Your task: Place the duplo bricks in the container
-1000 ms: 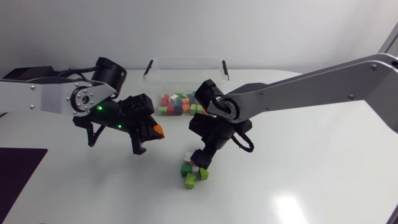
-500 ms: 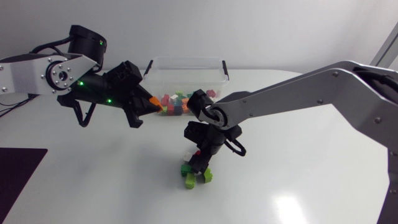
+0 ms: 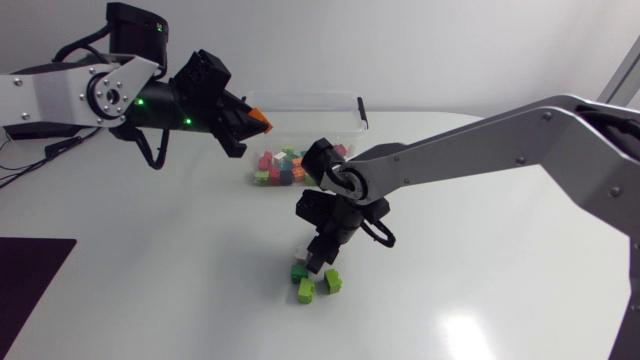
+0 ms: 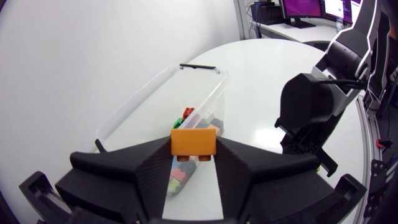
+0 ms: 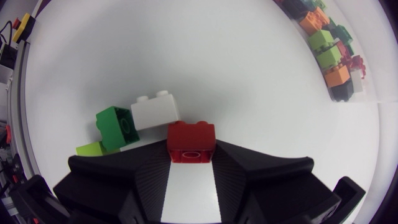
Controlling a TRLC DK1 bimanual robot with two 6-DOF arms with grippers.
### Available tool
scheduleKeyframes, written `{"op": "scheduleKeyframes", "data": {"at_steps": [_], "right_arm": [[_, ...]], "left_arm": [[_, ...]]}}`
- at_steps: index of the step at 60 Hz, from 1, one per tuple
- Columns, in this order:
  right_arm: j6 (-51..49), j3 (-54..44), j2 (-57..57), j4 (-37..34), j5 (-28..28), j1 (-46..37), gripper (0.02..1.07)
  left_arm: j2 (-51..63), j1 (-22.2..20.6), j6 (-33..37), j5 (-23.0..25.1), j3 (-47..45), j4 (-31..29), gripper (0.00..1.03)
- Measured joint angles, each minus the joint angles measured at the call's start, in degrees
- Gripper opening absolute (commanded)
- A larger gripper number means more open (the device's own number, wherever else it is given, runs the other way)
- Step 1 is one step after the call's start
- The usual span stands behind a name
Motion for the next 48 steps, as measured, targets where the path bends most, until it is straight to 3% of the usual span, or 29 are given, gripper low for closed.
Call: {"op": "scheduleKeyframes", "data": {"at_steps": [20,42,46,48], "right_arm": [[-0.20,-0.04,-9.94,-0.66,-0.46,-3.34,0.33],[-0.20,0.37,-15.47,-1.84,-2.86,-6.45,0.33],[-0.20,1.11,-15.72,-1.90,-3.06,-6.97,0.33],[-0.20,1.53,-15.80,-1.97,-3.26,-7.21,0.33]], "left_arm": [[10.60,0.00,-5.31,-2.56,10.14,4.22,0.29],[21.94,-0.11,-11.47,-6.56,22.16,4.81,0.35],[23.78,-0.11,-12.76,-7.26,24.37,5.01,0.48],[24.68,-0.11,-13.46,-7.50,25.42,5.09,0.65]]}}
